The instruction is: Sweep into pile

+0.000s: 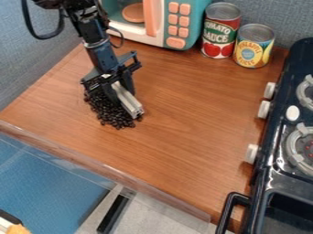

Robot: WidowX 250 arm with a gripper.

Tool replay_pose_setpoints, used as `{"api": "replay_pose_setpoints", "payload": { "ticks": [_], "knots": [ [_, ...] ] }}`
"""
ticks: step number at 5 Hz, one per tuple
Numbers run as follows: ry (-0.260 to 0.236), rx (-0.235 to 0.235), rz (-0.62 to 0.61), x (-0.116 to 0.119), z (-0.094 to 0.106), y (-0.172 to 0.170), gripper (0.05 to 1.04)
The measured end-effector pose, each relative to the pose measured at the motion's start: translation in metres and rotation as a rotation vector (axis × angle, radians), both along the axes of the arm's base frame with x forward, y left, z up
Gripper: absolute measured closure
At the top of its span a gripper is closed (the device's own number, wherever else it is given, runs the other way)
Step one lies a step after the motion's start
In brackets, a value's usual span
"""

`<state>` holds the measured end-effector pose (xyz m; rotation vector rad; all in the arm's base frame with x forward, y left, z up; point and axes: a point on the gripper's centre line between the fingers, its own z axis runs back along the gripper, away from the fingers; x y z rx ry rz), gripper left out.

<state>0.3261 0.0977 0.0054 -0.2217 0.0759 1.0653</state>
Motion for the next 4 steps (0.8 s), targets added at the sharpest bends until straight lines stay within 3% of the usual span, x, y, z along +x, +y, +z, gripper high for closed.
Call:
{"api": "replay_pose_setpoints", "payload": {
  "ticks": [2,4],
  "knots": [
    [-0.002,-0.01,-0.01,0.007,0.0,0.0,0.697],
    [-0.02,-0.097,-0.01,0.024,0.009,-0.016,0.697]
  ]
}}
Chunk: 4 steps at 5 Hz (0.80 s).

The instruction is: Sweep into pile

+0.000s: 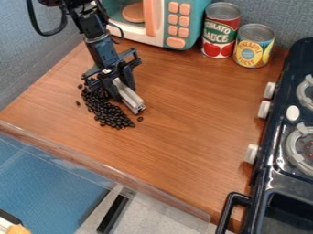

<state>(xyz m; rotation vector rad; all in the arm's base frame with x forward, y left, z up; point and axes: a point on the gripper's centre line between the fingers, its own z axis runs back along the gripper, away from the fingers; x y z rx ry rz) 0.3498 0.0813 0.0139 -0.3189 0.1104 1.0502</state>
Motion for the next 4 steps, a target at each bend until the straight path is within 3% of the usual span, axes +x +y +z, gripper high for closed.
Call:
{"api": "replay_pose_setpoints", "payload": {
  "ticks": [1,2,3,4],
  "knots": [
    [0.013,-0.048,-0.002,0.006,0.011,-0.013,0.697],
    [0.06,-0.066,0.051,0.007,0.017,-0.022,0.697],
    [0.053,-0.056,0.054,0.013,0.031,-0.037,0.697],
    [0.0,-0.022,0.013,0.024,0.036,-0.041,0.697]
  ]
}}
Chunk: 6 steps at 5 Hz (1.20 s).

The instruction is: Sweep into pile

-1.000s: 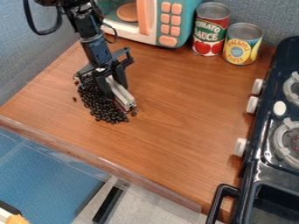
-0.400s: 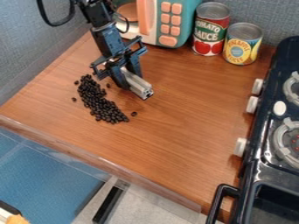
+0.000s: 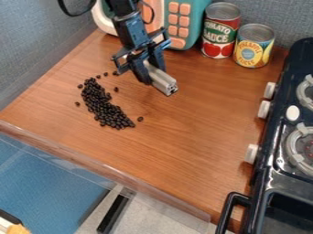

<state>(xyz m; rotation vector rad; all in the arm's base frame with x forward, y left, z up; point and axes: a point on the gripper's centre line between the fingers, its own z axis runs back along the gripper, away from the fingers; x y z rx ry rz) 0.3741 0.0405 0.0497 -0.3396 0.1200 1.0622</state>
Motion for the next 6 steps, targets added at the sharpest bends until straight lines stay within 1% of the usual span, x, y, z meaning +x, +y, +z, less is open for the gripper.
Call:
{"api": "replay_pose_setpoints", "payload": {
  "ticks": [1,2,3,4,5,6],
  "knots": [
    [-0.038,0.052,-0.038,0.013,-0.008,0.004,0.697],
    [-0.064,0.108,-0.089,0.029,-0.009,-0.002,0.697],
    [-0.023,0.122,-0.095,0.037,-0.024,0.004,0.697],
    [-0.011,0.123,-0.069,0.043,-0.035,0.021,0.697],
    [0.003,0.097,-0.003,0.04,-0.036,0.037,0.697],
    [0.013,0.074,0.04,0.031,-0.04,0.047,0.697]
  ]
}}
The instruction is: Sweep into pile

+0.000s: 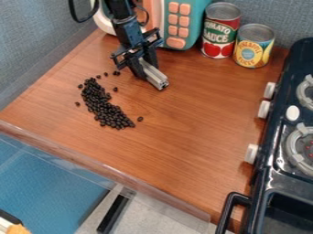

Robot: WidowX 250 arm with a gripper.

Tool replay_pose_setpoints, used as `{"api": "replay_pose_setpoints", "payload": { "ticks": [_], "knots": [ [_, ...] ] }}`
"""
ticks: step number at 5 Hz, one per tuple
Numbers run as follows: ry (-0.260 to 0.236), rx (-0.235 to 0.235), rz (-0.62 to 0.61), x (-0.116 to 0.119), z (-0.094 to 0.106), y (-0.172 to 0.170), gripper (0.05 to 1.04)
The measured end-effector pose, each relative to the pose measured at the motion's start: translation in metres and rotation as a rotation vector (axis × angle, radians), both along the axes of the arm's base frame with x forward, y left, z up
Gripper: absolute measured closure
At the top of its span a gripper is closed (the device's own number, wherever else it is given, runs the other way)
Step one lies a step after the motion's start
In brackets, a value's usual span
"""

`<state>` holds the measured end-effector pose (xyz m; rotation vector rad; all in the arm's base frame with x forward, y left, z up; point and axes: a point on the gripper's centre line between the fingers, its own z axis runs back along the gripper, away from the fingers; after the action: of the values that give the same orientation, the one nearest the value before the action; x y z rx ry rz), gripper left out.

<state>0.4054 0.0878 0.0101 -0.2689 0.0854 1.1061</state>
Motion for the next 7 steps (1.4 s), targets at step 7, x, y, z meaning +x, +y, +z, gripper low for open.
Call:
{"api": "replay_pose_setpoints", "payload": {
  "ticks": [7],
  "knots": [
    [0.03,-0.008,0.089,-0.073,-0.002,0.015,0.697]
  ]
}}
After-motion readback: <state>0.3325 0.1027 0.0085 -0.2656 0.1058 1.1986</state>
